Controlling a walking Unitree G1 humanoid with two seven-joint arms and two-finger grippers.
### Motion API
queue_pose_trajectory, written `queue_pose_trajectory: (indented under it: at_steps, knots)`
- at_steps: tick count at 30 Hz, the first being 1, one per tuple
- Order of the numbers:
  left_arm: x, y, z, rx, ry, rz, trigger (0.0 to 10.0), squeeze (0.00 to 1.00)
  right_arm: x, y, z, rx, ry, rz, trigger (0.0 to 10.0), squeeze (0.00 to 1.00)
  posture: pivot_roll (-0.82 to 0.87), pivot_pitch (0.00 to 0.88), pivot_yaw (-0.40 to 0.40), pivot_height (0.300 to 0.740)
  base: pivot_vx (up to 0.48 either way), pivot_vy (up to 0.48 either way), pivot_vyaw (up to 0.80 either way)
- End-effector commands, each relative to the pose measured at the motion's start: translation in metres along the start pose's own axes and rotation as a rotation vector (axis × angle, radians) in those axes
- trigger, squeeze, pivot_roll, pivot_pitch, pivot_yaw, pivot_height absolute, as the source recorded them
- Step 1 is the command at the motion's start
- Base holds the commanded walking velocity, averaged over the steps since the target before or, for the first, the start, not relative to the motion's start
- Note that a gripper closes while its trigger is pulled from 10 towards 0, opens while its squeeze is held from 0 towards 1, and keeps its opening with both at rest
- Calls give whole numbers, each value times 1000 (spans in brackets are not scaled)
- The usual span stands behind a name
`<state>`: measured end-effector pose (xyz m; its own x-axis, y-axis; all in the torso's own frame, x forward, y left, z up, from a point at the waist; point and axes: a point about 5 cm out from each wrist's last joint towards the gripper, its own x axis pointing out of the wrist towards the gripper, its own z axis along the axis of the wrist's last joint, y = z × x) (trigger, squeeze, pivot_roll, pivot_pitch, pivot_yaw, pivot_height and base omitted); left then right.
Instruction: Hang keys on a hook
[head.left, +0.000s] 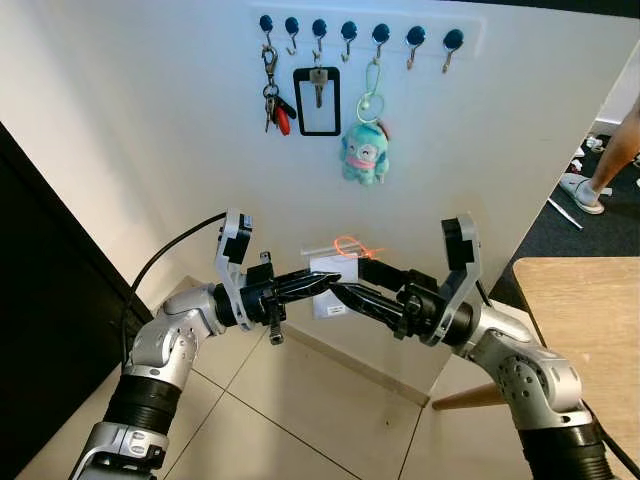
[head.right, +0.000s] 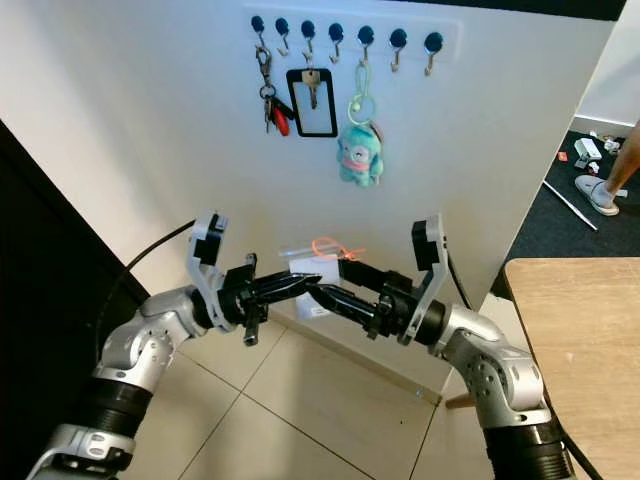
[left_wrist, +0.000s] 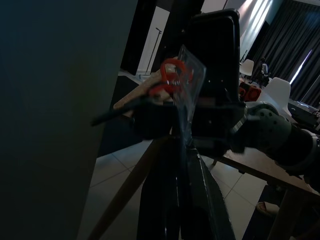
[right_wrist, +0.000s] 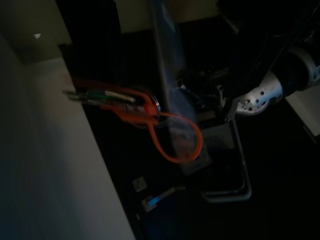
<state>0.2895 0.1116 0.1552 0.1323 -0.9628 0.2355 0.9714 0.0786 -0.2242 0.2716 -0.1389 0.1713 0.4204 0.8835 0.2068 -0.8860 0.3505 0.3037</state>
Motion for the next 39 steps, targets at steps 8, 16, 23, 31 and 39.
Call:
queue_pose_trajectory:
  at_steps: [8,16,23,31,39]
  knots:
    - [1,-2,-3,-4,2,-11,0,0,2,-1,0,7,-18,3,10000,0,-160,39,84,740,0,0,0]
    - [-1,-4,-8,-8,48,-19,0,0,5,-2,9,-7,-64,9,10000,0,-154,44,91,740,0,0,0]
    - [0,-4,-11,-10,63,-22,0,0,7,-2,11,-11,-76,12,10000,0,-153,45,93,740,0,0,0]
    - [-1,-3,-10,-6,65,-20,0,0,6,-1,6,-7,-53,15,10000,0,-155,45,94,740,0,0,0]
    - [-3,-3,-9,0,73,-15,0,0,0,-1,0,-18,9,13,10000,0,-156,48,95,740,0,0,0]
